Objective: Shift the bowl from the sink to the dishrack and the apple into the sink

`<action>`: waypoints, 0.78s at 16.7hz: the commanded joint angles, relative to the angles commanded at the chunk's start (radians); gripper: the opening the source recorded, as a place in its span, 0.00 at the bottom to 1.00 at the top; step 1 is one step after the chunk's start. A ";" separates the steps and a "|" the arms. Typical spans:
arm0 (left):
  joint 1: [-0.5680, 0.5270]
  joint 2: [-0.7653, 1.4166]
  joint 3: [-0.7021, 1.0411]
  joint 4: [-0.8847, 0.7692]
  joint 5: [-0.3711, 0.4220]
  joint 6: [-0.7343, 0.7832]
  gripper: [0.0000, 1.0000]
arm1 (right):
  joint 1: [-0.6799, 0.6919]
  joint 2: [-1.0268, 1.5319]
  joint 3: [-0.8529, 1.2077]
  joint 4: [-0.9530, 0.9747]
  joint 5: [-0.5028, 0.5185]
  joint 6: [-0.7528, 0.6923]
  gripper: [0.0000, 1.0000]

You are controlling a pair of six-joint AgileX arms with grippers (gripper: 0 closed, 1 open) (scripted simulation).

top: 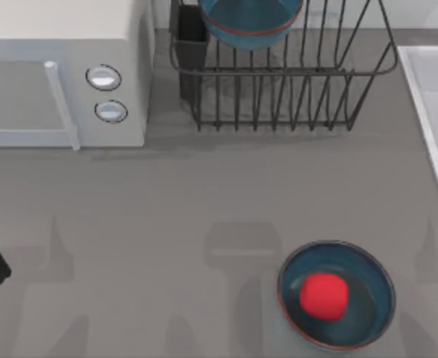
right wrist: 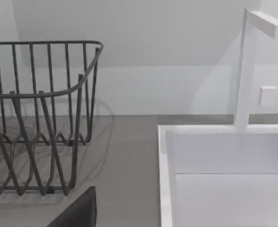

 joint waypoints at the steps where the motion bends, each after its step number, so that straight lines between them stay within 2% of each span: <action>1: 0.000 0.000 0.000 0.000 0.000 0.000 1.00 | 0.031 0.032 0.032 -0.023 0.003 0.025 1.00; 6: 0.000 0.000 0.000 0.000 0.000 0.000 1.00 | 0.275 0.350 0.297 -0.236 0.012 0.233 1.00; 13: 0.000 0.000 0.000 0.000 0.000 0.000 1.00 | 0.615 1.077 0.761 -0.670 -0.001 0.571 1.00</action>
